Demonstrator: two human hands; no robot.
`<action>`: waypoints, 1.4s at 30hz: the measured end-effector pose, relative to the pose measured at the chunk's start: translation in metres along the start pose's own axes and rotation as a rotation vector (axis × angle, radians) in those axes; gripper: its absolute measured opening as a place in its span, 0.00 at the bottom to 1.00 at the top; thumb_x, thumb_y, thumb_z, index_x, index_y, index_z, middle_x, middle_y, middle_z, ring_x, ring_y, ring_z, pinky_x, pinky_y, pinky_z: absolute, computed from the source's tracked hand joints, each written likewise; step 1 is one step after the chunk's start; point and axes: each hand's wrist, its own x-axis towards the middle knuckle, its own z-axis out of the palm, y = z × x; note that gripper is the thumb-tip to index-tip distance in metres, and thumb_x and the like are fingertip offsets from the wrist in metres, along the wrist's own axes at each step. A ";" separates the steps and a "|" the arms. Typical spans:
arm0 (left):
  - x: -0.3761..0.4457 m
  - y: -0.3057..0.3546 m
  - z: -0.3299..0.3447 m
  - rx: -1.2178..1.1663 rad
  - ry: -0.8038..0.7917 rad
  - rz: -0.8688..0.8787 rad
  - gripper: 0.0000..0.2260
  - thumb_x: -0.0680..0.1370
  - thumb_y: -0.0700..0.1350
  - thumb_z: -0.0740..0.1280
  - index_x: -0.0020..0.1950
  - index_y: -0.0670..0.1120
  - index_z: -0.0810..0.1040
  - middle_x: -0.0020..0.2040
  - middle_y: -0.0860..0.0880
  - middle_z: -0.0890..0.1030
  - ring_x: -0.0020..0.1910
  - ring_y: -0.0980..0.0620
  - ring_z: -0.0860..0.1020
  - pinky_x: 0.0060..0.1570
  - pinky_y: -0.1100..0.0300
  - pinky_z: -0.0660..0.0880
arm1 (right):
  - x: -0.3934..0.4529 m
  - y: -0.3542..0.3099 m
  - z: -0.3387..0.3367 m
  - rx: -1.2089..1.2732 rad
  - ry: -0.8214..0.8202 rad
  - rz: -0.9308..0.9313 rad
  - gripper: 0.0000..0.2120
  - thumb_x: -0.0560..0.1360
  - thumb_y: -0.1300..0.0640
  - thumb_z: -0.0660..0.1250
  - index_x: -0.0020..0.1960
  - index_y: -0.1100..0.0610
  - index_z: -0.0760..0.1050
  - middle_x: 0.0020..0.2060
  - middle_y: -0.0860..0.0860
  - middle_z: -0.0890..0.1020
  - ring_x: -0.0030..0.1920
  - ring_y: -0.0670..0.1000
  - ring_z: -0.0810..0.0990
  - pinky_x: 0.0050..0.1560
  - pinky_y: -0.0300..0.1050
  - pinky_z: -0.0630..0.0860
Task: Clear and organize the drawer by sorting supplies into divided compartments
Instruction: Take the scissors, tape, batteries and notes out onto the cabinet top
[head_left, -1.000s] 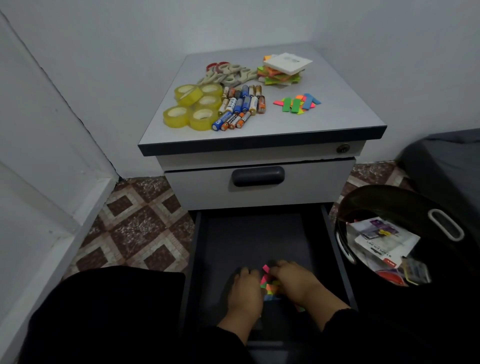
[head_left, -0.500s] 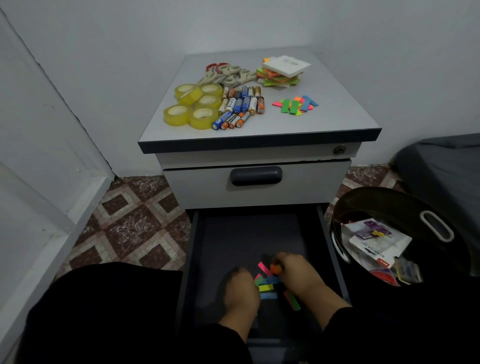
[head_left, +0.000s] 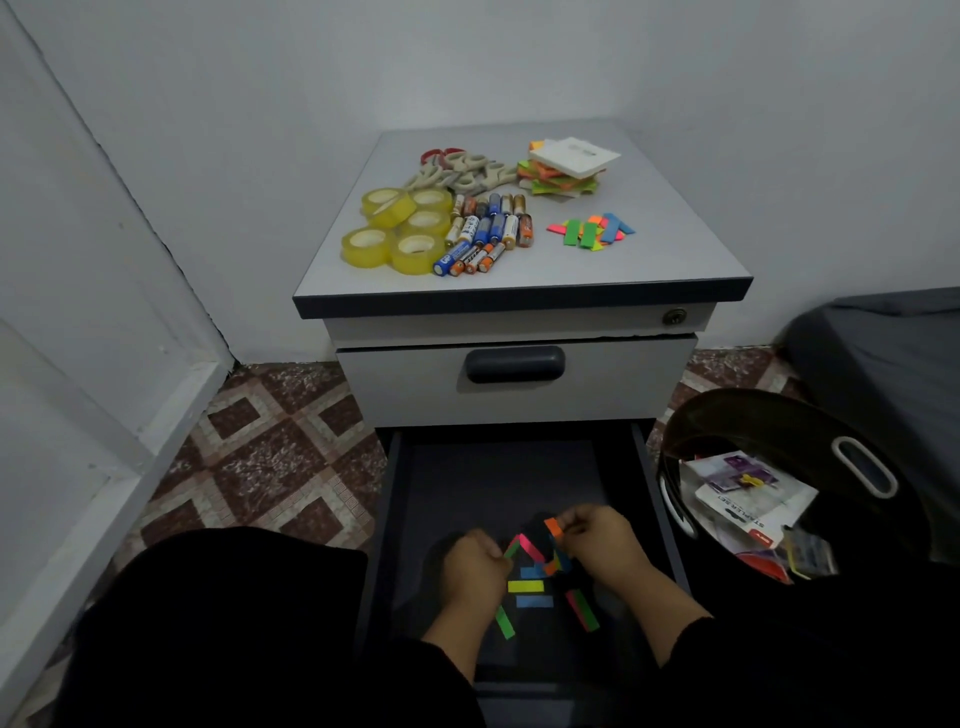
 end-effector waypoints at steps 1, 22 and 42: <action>-0.001 0.006 -0.003 -0.076 0.009 0.010 0.11 0.74 0.38 0.70 0.37 0.48 0.71 0.37 0.50 0.76 0.38 0.53 0.75 0.37 0.62 0.71 | -0.001 -0.003 0.000 0.062 0.017 -0.001 0.11 0.72 0.68 0.68 0.38 0.54 0.77 0.38 0.53 0.81 0.43 0.53 0.81 0.45 0.48 0.79; -0.025 0.285 -0.100 -0.360 0.347 0.827 0.03 0.78 0.39 0.65 0.50 0.43 0.77 0.42 0.50 0.77 0.43 0.51 0.77 0.42 0.58 0.75 | -0.003 -0.230 -0.149 0.255 0.710 -0.618 0.09 0.78 0.55 0.65 0.55 0.56 0.79 0.44 0.46 0.81 0.42 0.40 0.77 0.38 0.22 0.69; -0.020 0.280 -0.099 -0.320 0.259 0.983 0.13 0.80 0.35 0.58 0.61 0.42 0.78 0.58 0.48 0.80 0.59 0.55 0.75 0.55 0.70 0.69 | 0.007 -0.209 -0.146 0.127 0.787 -0.802 0.14 0.79 0.65 0.58 0.60 0.58 0.78 0.55 0.51 0.80 0.55 0.44 0.75 0.49 0.23 0.66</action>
